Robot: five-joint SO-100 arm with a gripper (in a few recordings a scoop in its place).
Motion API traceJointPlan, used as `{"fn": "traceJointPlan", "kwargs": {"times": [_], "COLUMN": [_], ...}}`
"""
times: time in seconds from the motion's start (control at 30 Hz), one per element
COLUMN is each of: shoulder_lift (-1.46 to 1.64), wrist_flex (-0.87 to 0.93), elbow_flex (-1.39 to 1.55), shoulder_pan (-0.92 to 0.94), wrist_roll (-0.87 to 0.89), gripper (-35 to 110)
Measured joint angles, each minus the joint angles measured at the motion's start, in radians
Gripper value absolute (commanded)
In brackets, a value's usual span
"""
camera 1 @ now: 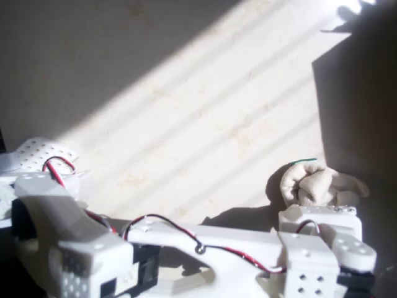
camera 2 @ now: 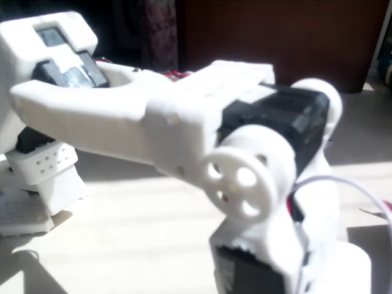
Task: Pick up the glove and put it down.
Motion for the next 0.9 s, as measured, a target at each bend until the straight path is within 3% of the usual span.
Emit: {"fn": "traceJointPlan", "kwargs": {"times": [0.47,0.9], "shoulder_lift": [-0.008,-0.005], "wrist_flex": [-0.021,-0.020], "elbow_flex": [0.002,0.000], "shoulder_pan": [0.002,0.002], "wrist_roll": [0.000,-0.032], "gripper": [3,34]}}
